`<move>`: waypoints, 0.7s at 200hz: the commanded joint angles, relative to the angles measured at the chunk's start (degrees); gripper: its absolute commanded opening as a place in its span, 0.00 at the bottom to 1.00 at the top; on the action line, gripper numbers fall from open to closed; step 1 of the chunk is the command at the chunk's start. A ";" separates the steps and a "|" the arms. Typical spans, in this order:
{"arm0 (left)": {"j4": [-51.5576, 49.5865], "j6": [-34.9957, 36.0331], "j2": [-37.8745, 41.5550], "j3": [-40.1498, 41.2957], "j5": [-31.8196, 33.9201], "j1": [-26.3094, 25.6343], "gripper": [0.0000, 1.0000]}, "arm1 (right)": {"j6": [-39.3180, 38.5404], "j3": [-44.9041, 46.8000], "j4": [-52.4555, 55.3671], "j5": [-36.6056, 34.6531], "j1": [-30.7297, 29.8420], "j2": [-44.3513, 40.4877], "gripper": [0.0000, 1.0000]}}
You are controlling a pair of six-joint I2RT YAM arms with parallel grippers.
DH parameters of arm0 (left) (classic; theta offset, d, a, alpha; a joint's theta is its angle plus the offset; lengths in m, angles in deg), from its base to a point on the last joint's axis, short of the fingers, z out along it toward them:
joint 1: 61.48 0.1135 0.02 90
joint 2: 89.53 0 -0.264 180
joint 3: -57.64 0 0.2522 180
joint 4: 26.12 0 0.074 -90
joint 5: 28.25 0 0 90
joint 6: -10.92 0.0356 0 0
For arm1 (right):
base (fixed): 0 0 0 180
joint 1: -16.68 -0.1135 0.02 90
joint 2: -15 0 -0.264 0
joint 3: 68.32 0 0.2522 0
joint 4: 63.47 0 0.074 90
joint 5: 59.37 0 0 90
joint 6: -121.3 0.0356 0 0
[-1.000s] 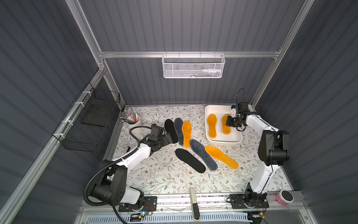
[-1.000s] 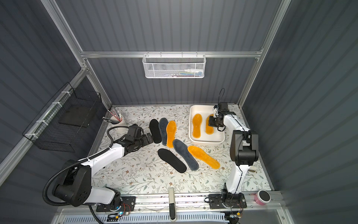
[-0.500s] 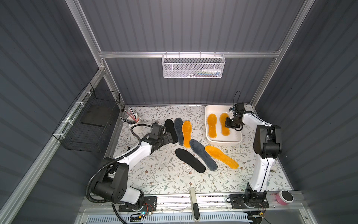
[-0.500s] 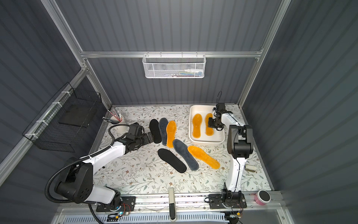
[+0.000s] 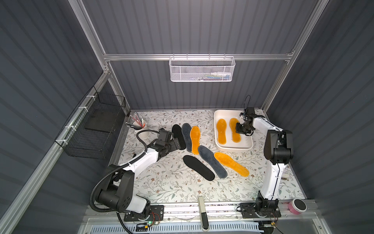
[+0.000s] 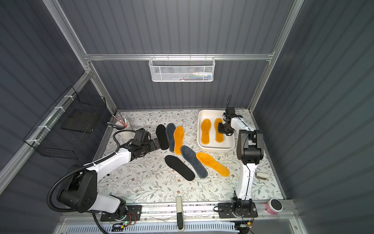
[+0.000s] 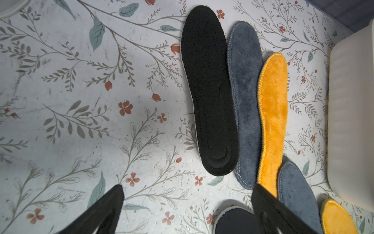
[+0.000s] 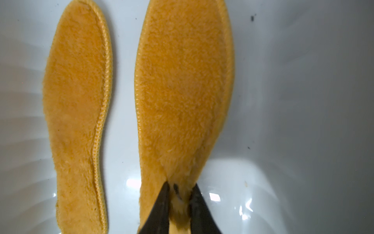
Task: Put the insoles into the storage box
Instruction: Place the insole in the storage box, then pick up the insole from the center of the board.
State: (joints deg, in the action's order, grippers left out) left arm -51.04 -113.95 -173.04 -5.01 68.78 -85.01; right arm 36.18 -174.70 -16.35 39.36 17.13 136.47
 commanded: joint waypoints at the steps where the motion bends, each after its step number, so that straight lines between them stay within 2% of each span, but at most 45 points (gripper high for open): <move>1: -2.04 1.03 1.12 -1.25 1.45 0.40 1.00 | 0.21 -1.12 2.07 -0.34 0.17 0.48 0.26; 79: -4.34 0.04 -1.62 -4.15 0.25 0.44 1.00 | -0.29 -0.70 1.88 2.09 0.17 -7.52 0.38; 134: -3.90 -2.98 -6.13 -5.82 -2.75 0.41 1.00 | 0.96 4.46 -0.35 9.89 0.08 -19.52 0.40; 140: -4.13 -3.59 -7.12 -6.22 -3.01 0.34 1.00 | 1.42 5.60 -0.91 12.90 0.08 -21.24 0.41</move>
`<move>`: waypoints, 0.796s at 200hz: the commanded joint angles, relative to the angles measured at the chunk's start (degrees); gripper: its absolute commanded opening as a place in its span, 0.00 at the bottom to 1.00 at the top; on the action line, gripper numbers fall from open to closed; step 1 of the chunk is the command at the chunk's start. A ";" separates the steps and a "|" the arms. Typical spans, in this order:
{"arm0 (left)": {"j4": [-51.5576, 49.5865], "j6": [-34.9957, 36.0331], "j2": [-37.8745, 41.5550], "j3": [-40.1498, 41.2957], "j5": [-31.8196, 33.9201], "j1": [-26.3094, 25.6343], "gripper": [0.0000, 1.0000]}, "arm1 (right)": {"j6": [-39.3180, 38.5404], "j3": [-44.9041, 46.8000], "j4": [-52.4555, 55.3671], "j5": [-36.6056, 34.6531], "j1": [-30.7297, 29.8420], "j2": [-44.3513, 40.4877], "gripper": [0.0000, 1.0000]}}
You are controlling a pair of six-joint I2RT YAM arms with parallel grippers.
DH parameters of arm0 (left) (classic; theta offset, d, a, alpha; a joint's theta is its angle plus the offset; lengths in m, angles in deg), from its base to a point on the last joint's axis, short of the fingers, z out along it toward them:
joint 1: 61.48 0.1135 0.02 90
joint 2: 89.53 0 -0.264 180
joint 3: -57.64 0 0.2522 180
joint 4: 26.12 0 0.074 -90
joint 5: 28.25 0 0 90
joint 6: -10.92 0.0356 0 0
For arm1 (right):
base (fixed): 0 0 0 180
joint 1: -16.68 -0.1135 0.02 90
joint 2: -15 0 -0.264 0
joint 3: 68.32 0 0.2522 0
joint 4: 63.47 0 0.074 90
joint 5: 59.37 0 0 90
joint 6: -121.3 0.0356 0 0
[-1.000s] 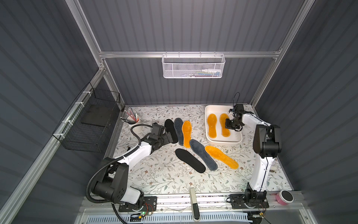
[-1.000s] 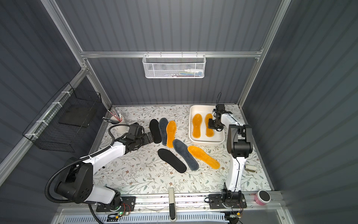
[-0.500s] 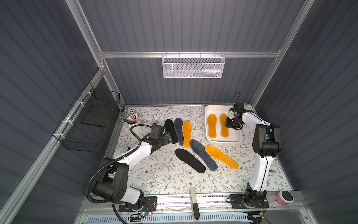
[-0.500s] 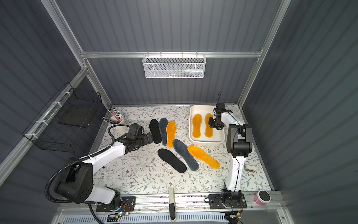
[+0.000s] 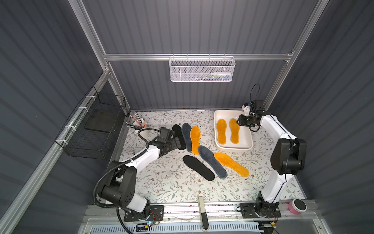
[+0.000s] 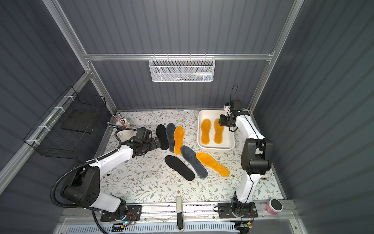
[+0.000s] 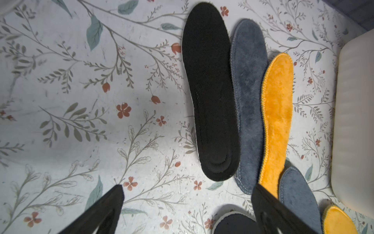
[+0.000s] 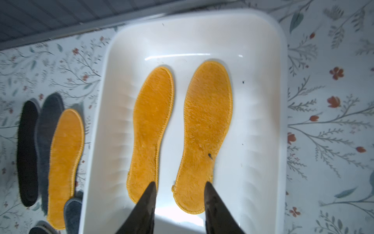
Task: Put the insoles into the storage box
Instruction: Pick up the insole from the center of the board.
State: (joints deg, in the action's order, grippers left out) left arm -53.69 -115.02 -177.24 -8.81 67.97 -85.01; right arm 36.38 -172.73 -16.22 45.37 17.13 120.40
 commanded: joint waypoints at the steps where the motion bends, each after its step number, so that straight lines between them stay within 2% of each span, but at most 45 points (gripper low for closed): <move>1: -1.57 -2.62 -3.05 -2.50 -2.23 0.33 1.00 | 1.32 3.86 -1.14 7.10 0.08 -5.50 0.41; 22: -3.03 -3.52 -6.56 -4.69 -2.49 0.34 1.00 | 2.60 7.80 -2.67 10.59 -0.36 -11.45 0.41; 77: -8.12 -4.48 -14.67 -13.50 0.63 0.33 0.99 | 2.77 13.75 -0.29 8.37 -4.32 -23.68 0.43; 126: -13.57 -5.52 -22.79 -22.03 2.43 0.16 0.89 | 4.70 22.89 -6.12 12.09 -5.55 -30.52 0.43; 159: -16.21 -4.55 -24.97 -24.78 5.63 0.15 0.83 | 4.92 24.18 -8.02 14.09 -5.55 -30.87 0.43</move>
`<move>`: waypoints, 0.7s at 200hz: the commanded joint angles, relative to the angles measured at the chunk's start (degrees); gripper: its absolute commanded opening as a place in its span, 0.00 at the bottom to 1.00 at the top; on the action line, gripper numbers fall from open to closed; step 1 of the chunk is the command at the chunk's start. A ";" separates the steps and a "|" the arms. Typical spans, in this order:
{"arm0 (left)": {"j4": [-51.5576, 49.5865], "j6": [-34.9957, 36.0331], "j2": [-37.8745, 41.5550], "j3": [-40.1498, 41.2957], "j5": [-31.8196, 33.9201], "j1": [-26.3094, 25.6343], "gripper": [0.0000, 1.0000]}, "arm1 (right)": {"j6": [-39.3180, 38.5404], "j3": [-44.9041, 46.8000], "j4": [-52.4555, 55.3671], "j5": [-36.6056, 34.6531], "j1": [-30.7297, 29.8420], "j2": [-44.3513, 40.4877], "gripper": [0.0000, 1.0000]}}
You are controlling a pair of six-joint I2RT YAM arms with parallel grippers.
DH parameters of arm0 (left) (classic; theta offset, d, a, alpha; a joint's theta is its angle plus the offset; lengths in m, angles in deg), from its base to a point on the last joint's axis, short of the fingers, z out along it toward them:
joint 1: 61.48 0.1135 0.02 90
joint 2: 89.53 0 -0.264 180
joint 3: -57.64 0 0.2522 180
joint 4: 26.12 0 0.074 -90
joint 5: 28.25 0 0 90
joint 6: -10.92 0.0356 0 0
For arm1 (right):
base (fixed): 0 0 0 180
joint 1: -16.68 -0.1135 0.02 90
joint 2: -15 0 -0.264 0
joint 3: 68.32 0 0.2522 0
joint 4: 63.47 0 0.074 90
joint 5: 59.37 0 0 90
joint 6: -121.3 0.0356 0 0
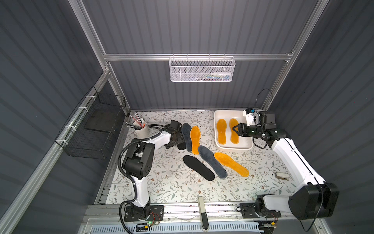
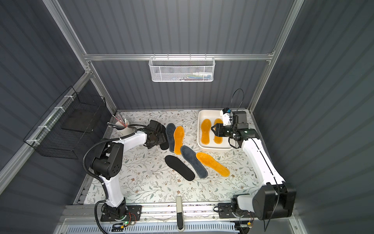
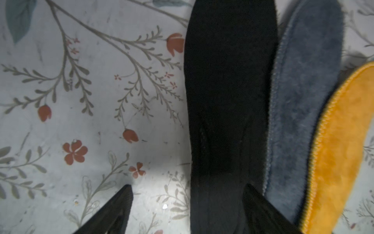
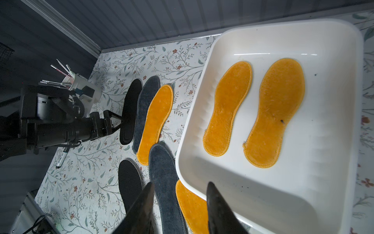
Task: Put the insoles into the storage box
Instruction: Pick up the insole from the center of the board.
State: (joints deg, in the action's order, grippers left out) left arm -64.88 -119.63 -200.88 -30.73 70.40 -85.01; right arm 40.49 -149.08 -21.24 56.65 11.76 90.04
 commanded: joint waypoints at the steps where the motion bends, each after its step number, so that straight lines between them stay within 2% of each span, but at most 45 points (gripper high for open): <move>1: -5.09 0.05 -1.32 -2.97 3.34 0.15 0.83 | 0.86 0.54 -3.03 2.85 -0.17 -0.51 0.43; 68: -11.25 3.54 -6.47 -10.68 7.41 -1.68 0.71 | 1.53 3.49 -5.88 4.54 -0.17 -1.17 0.43; 140: -12.31 5.02 -10.28 -12.60 5.54 -1.78 0.63 | 3.92 6.78 -10.40 5.62 -0.26 -2.60 0.43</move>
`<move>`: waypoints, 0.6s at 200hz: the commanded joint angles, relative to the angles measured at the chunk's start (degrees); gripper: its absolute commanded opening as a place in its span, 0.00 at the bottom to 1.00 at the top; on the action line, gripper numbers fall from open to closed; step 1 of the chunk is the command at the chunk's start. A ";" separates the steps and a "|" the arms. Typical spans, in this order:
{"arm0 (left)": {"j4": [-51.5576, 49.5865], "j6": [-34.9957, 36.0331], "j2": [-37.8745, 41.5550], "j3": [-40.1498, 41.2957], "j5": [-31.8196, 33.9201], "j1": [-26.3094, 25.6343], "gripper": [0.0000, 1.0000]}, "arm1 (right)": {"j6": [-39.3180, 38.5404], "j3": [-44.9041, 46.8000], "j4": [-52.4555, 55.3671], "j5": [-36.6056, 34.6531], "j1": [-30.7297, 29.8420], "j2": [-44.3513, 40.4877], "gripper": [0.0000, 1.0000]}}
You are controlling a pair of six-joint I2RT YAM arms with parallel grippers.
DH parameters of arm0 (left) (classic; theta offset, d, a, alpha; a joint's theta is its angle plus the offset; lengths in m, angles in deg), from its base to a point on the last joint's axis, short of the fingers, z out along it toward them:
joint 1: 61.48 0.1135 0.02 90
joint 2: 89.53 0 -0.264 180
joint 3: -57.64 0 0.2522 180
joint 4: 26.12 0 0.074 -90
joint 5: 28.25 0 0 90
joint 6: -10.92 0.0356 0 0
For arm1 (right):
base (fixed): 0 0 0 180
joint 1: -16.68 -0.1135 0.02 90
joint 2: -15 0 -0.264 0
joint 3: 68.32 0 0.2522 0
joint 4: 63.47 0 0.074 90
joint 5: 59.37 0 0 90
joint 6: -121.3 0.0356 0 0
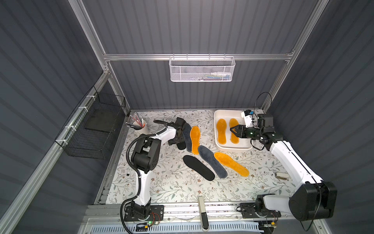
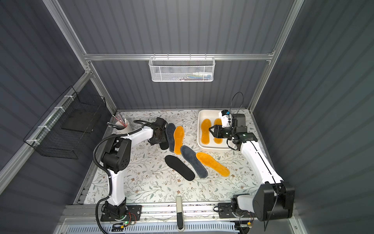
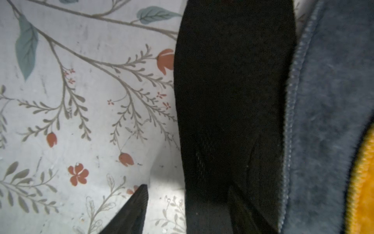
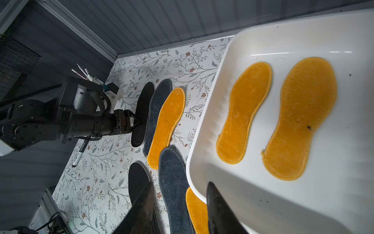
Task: Put the insoles into the storage box
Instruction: Pick up the insole from the center of the board.
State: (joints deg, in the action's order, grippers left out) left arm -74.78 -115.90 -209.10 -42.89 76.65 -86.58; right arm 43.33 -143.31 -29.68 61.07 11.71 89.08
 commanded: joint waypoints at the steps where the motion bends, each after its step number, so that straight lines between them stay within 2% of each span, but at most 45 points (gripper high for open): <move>1: -2.43 1.30 -2.11 -0.44 -0.73 -0.16 0.63 | 1.11 0.97 -1.99 1.25 -0.21 -1.65 0.43; 94: -0.13 1.58 -2.89 2.92 -5.23 -0.18 0.50 | 0.98 1.55 -1.75 2.05 -0.30 -2.32 0.44; 120: 0.18 1.57 -2.73 3.76 -5.48 -0.12 0.42 | 1.12 1.77 -1.83 2.07 -0.32 -2.42 0.43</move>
State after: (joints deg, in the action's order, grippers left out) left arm -72.44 -115.02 -209.43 -42.19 72.65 -86.58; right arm 44.20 -142.46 -30.62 62.40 11.69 87.40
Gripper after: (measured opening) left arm 0.449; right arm 0.436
